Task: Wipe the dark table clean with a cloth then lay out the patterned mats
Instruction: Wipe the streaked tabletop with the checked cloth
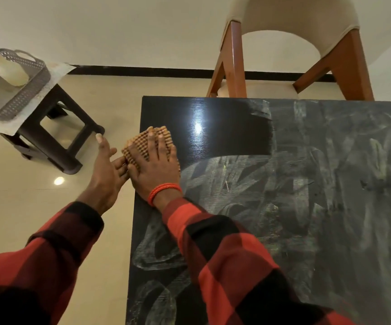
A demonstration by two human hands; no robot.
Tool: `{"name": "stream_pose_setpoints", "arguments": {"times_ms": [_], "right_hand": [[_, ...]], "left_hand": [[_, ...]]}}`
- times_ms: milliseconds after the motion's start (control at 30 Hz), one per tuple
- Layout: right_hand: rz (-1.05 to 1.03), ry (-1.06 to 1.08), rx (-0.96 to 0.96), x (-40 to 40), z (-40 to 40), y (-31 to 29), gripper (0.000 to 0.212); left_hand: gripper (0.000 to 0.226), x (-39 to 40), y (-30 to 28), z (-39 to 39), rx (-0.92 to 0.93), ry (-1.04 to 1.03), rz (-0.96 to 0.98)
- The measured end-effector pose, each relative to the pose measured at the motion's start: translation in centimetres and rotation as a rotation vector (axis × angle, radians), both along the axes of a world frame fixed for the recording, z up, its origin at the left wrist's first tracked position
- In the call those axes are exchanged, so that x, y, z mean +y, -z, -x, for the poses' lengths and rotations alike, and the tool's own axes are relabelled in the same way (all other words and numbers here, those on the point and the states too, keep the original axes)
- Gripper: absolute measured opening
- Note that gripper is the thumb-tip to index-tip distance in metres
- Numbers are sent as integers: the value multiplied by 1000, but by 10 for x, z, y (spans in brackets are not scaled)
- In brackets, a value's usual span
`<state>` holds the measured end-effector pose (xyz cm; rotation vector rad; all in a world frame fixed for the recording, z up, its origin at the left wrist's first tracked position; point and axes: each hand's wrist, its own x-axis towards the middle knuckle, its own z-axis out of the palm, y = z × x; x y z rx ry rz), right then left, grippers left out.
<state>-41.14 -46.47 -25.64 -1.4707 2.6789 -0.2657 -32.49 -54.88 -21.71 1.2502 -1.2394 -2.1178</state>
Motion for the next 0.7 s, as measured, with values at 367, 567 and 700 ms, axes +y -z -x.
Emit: {"name": "stream_pose_setpoints", "arguments": {"times_ms": [367,567,700], "right_hand": [[23,128,-22,49,57,-4,58],[-10,302,32,112,117,-8,59],[-56,424,38,161,157,-12,61]], "left_hand": [[42,31,-6,11,-120,144,386],[32,51,-10,20,-168,159,465],[51,54,-2,19,-215,147,526]]}}
